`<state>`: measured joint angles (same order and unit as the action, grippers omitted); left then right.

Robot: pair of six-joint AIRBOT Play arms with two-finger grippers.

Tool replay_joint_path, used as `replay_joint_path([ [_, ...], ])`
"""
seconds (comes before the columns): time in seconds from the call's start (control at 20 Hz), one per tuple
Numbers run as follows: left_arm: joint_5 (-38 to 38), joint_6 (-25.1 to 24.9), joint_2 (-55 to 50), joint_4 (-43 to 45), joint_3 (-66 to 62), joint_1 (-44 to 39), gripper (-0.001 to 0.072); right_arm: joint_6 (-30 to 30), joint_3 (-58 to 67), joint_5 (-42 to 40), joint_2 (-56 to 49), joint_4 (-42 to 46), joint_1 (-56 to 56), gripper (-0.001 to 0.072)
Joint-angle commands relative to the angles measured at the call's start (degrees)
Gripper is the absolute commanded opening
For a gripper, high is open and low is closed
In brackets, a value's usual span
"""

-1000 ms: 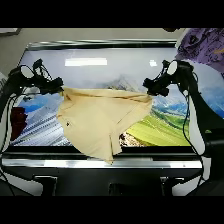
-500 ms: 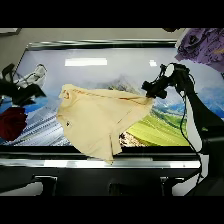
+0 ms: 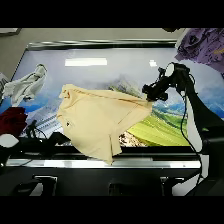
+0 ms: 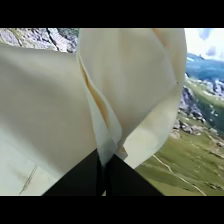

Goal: Fold the clothes and pants, and hang the long-sleeved shirts on hangers.

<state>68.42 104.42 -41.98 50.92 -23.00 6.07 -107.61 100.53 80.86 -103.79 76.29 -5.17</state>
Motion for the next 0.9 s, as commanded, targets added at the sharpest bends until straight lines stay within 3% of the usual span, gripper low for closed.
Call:
replay_joint_path([
  [0.0, -6.8, 3.9, 2.5, -3.4, 7.0, -7.9, 0.072, 0.2, 0.0, 1.8, 0.6, 0.0, 0.0, 0.0029],
  [0.15, -11.0, 6.3, -1.2, -3.7, 7.0, -12.8, 0.0719, 0.2, 0.0, 2.1, 1.4, 0.0, 0.0, 0.0029],
  [0.55, -21.4, 4.9, -13.7, -7.9, 5.0, -22.6, 0.069, 0.2, 0.0, 4.6, 3.4, 0.7, 0.0, 0.0029],
  [0.7, -23.0, 3.7, -16.5, -7.9, 3.3, -24.2, 0.029, 0.2, 0.0, 4.8, 4.0, 0.9, 0.0, 0.0029],
  [0.75, -23.3, 2.9, -17.0, -8.0, 2.4, -24.3, 0.01, 0.2, 0.0, 5.0, 4.3, 0.9, 0.0, 0.0029],
  [0.8, -23.6, 1.3, -17.0, -8.0, 1.3, -24.3, 0.0017, 0.2, 0.0, 5.0, 4.6, 0.9, 0.0, 0.0029],
  [0.85, -23.5, -0.4, -16.9, -7.8, -0.4, -24.0, 0.0017, 0.3, 0.0, 5.0, 5.0, 1.0, 0.0, 0.0029],
])
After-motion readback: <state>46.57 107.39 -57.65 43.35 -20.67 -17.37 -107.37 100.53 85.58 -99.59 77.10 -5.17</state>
